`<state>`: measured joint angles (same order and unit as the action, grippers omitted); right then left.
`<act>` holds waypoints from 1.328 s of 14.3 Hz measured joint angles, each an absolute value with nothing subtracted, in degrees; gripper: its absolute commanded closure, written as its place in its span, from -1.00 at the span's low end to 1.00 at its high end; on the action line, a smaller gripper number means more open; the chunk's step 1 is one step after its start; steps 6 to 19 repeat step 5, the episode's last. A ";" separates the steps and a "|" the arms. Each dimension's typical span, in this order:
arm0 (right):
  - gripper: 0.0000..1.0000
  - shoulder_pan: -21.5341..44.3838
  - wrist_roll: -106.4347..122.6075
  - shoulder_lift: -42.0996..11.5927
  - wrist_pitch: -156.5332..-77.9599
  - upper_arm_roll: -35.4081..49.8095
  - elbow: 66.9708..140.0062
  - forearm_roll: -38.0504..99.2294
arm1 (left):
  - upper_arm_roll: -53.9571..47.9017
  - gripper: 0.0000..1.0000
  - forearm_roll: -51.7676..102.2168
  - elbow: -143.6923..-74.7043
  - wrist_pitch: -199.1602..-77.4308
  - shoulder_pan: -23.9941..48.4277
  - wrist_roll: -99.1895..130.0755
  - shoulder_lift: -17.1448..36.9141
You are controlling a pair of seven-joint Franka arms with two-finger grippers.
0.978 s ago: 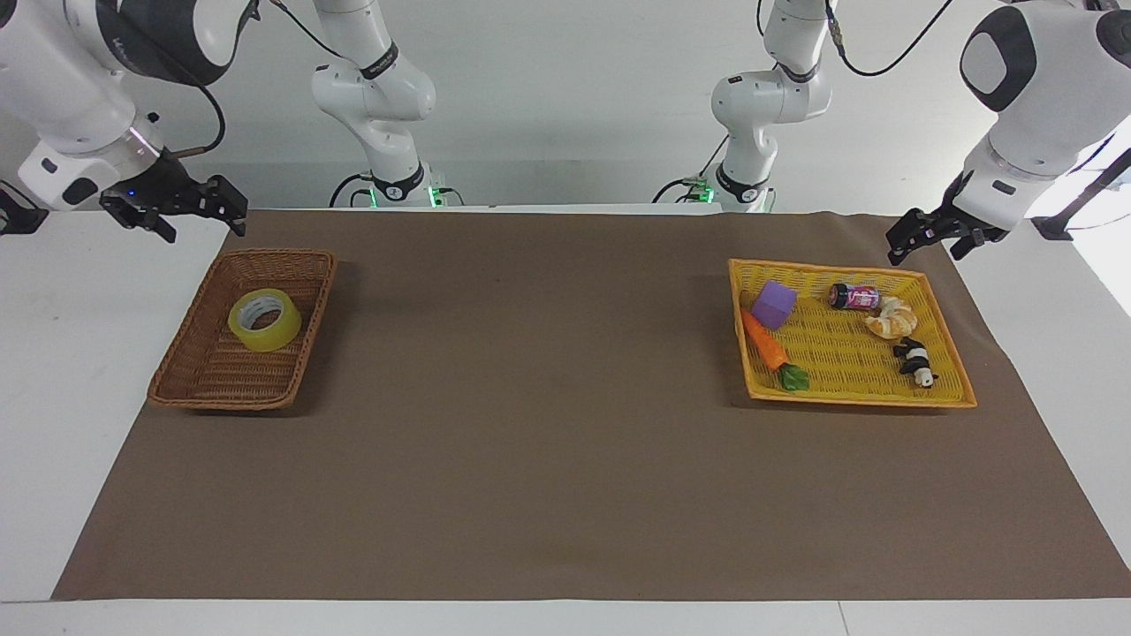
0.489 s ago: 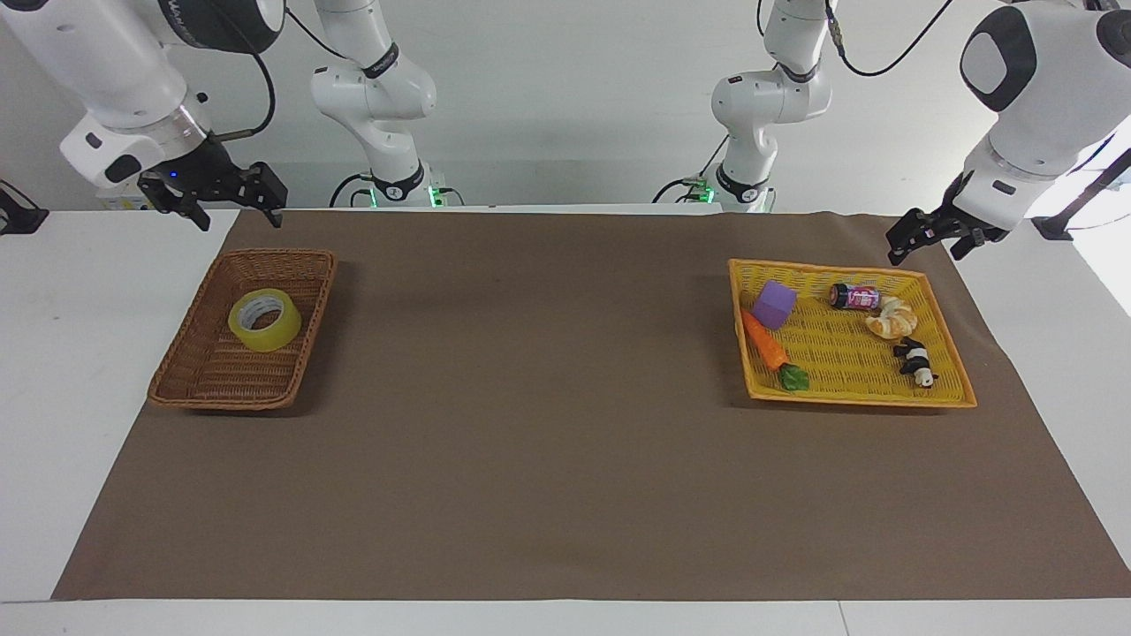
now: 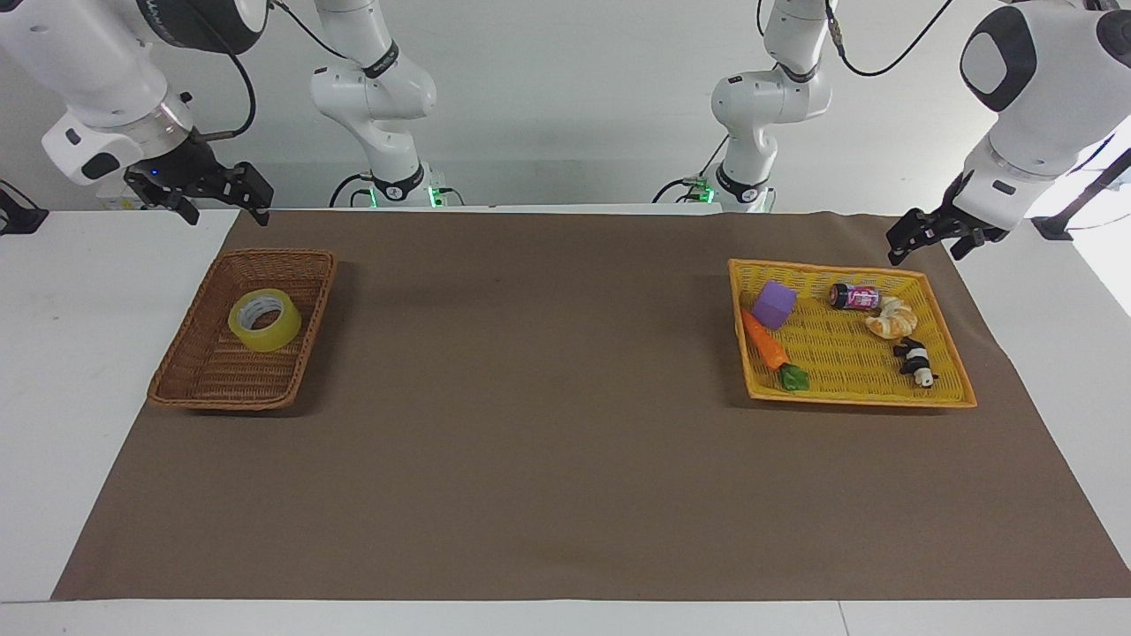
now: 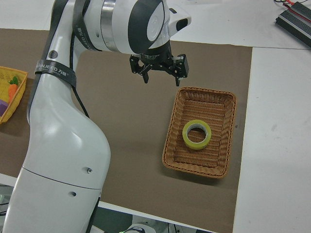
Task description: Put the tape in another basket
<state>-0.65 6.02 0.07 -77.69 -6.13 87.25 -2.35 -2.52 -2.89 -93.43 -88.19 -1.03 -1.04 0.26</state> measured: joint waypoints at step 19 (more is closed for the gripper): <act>-1.00 -0.38 6.02 0.67 -77.69 -6.80 88.57 -2.35 | -2.52 -1.00 -2.89 -93.43 -88.19 -1.03 -1.04 0.26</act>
